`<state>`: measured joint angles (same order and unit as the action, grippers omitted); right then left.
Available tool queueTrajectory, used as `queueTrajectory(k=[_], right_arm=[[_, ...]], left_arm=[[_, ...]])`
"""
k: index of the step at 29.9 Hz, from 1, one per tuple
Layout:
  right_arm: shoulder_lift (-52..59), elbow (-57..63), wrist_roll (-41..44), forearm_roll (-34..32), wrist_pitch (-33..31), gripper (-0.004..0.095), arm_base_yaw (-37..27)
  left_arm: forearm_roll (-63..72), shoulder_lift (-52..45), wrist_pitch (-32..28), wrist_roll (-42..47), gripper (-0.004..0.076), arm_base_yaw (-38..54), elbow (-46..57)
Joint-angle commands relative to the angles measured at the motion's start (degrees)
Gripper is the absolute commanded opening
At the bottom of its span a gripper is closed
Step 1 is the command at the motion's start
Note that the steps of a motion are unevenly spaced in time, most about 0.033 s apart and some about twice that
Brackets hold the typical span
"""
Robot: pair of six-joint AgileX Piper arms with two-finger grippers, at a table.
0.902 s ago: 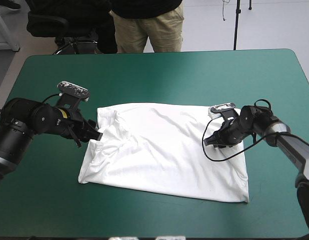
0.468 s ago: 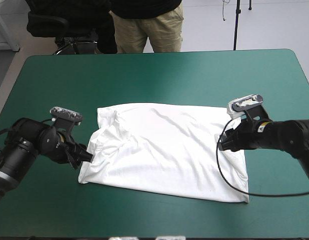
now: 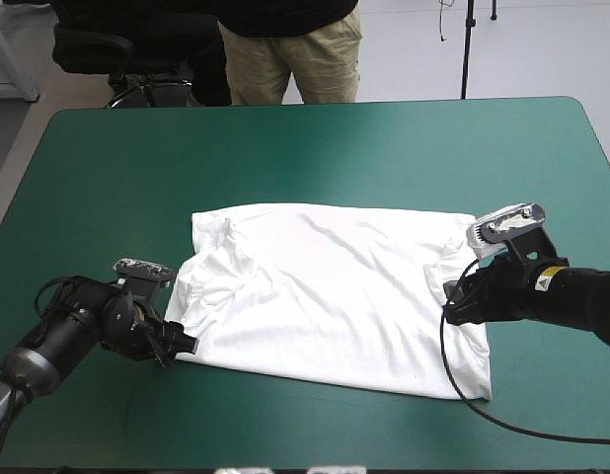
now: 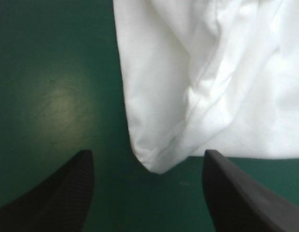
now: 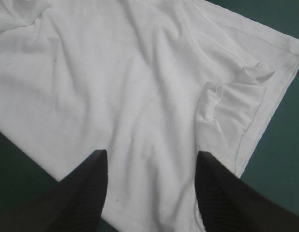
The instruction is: Fold the cloth
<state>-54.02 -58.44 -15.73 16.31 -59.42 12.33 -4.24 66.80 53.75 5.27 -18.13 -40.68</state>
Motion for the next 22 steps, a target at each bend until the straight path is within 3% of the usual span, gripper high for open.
queueTrajectory(k=[1, 5, 9, 13, 18, 22], right_arm=[[0.1, -1.44, -0.11, 1.63, 2.59, 0.0496, 0.0], [0.1, -1.36, -0.69, 2.08, 2.59, 0.0495, 0.0], [0.1, -1.36, -0.69, 2.08, 2.14, 0.0495, 0.0], [0.1, -1.04, -0.45, -0.02, 0.52, 0.0495, 0.0], [0.2, 3.53, 3.26, -5.72, -0.93, 0.0495, 0.0], [0.2, 11.02, 5.2, -5.91, -0.93, 0.0495, -0.12]], left_arm=[[0.35, 1.2, -3.68, 0.62, 0.0467, -0.15, 0.39], [0.35, 5.73, -8.72, 2.2, 0.046, -0.15, 2.26], [0.73, 11.22, -10.08, 2.31, 0.0395, -0.15, 2.24], [1.07, 13.12, -7.23, 1.78, 0.0272, -0.15, 2.24], [1.07, 13.12, -3.16, -1.32, 0.0009, -0.15, 2.24], [0.96, 13.12, -3.16, -1.46, -0.0015, -0.15, 2.24]])
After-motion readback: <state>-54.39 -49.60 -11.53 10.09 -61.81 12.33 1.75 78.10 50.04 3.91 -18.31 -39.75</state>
